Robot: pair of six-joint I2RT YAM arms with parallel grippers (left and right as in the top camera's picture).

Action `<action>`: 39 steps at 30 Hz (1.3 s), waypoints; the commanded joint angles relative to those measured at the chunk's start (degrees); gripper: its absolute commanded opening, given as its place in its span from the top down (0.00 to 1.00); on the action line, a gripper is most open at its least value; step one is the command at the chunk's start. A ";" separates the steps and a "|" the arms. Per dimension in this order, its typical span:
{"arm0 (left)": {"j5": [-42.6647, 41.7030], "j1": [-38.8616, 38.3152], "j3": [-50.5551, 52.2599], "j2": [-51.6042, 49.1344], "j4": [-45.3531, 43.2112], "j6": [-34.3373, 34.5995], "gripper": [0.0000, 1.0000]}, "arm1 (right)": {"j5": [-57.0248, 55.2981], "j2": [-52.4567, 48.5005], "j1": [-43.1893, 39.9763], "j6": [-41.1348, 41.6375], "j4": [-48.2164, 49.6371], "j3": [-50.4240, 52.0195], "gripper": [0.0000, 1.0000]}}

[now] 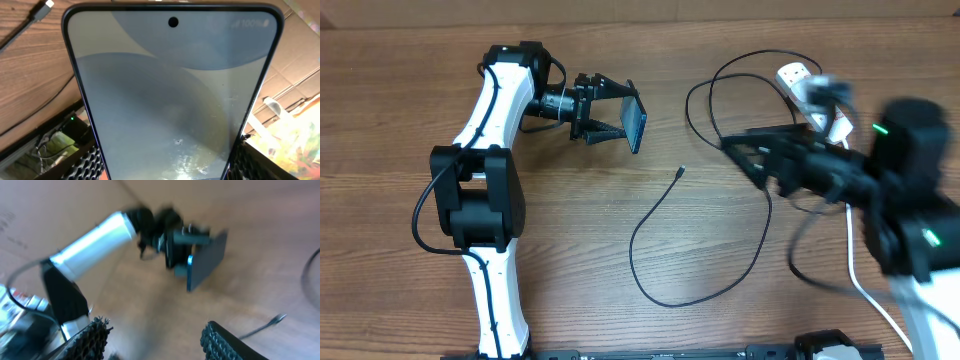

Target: Plug charger to phone and switch on socket

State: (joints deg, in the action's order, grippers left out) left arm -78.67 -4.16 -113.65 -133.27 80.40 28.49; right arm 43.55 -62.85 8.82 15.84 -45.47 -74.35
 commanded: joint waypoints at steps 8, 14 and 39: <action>-2.51 -3.39 -1.60 -0.42 0.55 2.08 0.37 | -52.87 -13.62 25.24 21.40 0.33 -1.51 0.25; -2.14 -4.48 -1.60 -0.42 0.55 2.47 0.36 | -61.09 -15.13 29.44 26.71 2.47 -1.53 0.22; -1.73 -5.68 -1.60 -0.44 -2.01 10.78 0.36 | -61.53 -24.59 32.00 29.38 8.61 -1.53 0.45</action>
State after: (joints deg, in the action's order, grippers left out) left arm -78.43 -9.41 -113.65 -133.27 78.37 37.89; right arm -16.99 -86.04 40.60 45.12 -37.28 -74.35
